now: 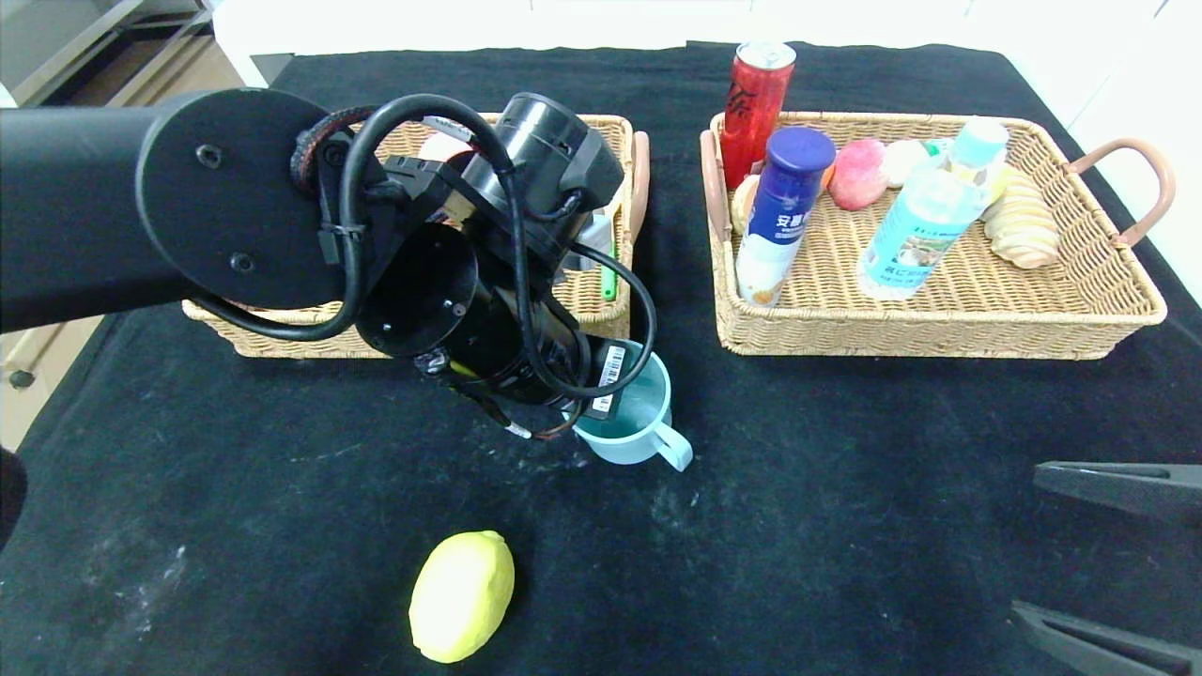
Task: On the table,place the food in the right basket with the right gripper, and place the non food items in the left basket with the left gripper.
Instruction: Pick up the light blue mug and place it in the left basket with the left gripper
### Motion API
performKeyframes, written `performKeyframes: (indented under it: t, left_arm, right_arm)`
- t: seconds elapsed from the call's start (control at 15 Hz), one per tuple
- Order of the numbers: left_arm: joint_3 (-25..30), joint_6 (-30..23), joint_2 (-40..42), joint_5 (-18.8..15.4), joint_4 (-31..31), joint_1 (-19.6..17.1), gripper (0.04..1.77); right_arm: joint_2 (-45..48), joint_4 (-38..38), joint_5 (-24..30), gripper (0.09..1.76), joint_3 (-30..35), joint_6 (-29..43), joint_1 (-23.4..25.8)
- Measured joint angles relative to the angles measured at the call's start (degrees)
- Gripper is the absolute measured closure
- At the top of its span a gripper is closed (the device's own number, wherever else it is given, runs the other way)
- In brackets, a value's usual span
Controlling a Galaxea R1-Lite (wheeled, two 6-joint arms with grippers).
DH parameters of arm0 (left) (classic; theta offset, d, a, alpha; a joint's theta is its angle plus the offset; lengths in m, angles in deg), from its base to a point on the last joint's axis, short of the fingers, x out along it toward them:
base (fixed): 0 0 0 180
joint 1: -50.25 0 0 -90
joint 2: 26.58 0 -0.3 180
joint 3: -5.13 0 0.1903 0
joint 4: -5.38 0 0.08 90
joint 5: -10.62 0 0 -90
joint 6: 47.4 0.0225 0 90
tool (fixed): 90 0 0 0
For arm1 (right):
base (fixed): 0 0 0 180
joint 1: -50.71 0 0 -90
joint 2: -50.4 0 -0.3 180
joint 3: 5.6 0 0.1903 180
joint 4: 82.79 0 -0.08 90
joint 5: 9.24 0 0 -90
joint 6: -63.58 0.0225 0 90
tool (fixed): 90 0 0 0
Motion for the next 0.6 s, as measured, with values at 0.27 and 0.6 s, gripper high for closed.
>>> performKeyframes:
  t: [0.27, 0.6]
  left_arm:
    - [0.1, 0.0, 0.1, 0.0, 0.1, 0.0, 1.63]
    - [1.4, -1.3, 0.7, -0.2, 0.0, -0.1, 1.63]
  right_arm:
    - [-0.3, 0.0, 0.0, 0.14, 0.1, -0.1, 0.0]
    - [-0.3, 0.0, 0.0, 0.14, 0.1, -0.1, 0.1]
